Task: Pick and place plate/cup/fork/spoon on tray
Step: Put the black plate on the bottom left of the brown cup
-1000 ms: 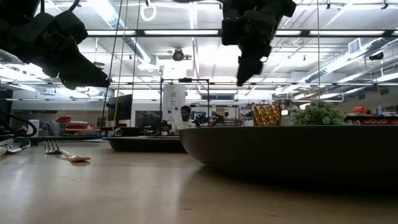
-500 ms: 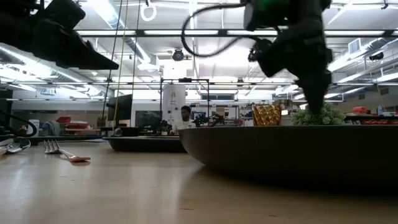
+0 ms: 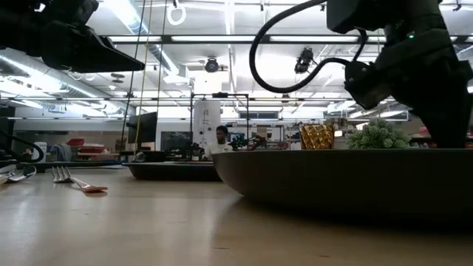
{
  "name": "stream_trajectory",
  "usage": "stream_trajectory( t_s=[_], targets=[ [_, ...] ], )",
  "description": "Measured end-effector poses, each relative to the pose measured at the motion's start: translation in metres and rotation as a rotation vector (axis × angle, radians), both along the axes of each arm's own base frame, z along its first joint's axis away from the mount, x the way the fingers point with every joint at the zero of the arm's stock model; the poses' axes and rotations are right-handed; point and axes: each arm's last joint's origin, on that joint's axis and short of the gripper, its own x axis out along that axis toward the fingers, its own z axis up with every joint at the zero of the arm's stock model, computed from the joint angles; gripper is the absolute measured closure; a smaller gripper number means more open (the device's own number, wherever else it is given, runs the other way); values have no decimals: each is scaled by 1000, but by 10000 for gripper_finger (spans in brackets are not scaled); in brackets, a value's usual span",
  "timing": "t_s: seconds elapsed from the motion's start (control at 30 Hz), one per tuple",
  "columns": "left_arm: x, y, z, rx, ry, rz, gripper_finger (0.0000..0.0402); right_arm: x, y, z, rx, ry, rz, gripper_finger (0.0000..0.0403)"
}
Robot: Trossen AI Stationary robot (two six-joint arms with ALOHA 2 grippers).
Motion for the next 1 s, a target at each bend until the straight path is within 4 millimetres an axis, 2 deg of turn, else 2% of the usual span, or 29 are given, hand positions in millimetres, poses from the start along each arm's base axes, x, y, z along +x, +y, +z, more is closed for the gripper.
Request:
stream_trajectory(
  t_s=[0.4,0.53,0.87,1.0],
  targets=[
    [0,0,0,14,4,-2,230,-5,2,-19,51,-44,-25,261],
    [0,0,0,14,4,-2,230,-5,2,-19,52,-47,-16,288],
    [0,0,0,16,4,-3,230,-4,2,-19,60,-41,-37,384],
    [0,0,0,15,4,-3,230,-4,2,-19,62,-38,-46,394]
  ],
)
